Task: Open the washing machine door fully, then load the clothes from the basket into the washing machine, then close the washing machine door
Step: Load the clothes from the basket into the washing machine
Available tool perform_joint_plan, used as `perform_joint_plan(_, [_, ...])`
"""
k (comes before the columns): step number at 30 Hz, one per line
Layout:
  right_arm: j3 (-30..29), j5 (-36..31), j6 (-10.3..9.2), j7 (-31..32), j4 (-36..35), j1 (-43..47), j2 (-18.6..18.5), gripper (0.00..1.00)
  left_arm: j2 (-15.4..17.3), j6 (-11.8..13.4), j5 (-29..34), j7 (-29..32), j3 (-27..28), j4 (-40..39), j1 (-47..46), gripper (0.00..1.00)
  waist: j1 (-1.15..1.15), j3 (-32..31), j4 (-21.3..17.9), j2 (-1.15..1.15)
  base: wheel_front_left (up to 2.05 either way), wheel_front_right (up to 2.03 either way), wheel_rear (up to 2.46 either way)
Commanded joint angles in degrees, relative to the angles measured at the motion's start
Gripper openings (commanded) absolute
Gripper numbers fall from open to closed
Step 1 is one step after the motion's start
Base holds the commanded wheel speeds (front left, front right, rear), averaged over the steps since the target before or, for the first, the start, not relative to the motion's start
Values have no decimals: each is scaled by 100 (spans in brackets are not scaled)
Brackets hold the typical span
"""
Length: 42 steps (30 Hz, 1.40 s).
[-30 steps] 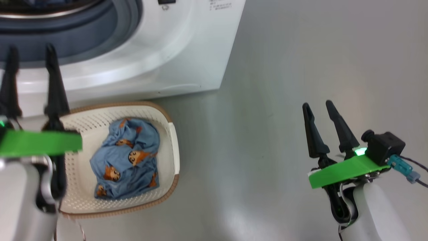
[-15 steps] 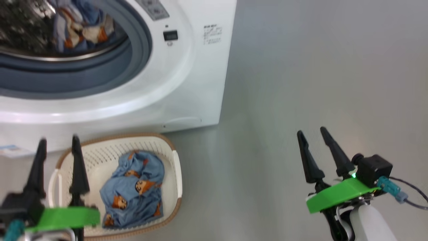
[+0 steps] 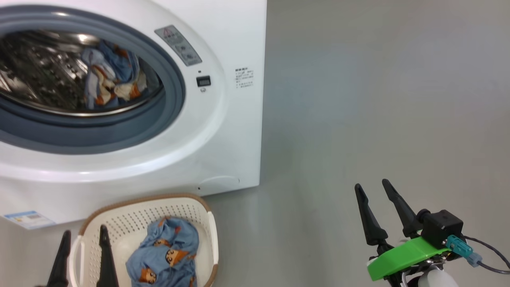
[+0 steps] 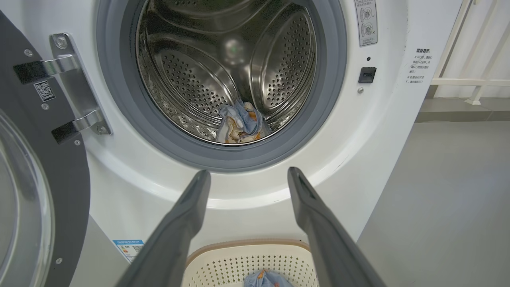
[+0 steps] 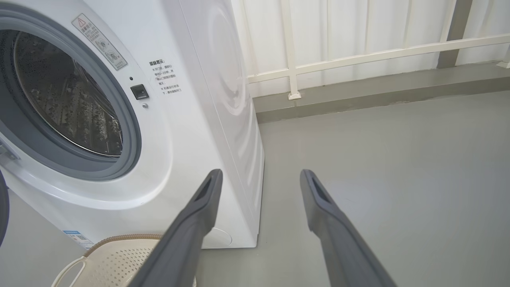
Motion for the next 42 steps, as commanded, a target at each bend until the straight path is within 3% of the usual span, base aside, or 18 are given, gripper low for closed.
perform_joint_plan(1, [122,-31,9,-27,-173,32,13,100,8,-33,95,-46,265,-123,19,100,0,-210,-16,0,0,0,0])
perform_joint_plan(14, [64,-107,9,-27,-142,277,13,100,-239,-92,346,-46,525,-144,506,100,0,-696,42,0,0,0,0])
perform_joint_plan(42, [6,-144,9,-27,-122,395,13,100,-283,50,280,-46,436,-225,829,100,0,-879,168,0,0,0,0])
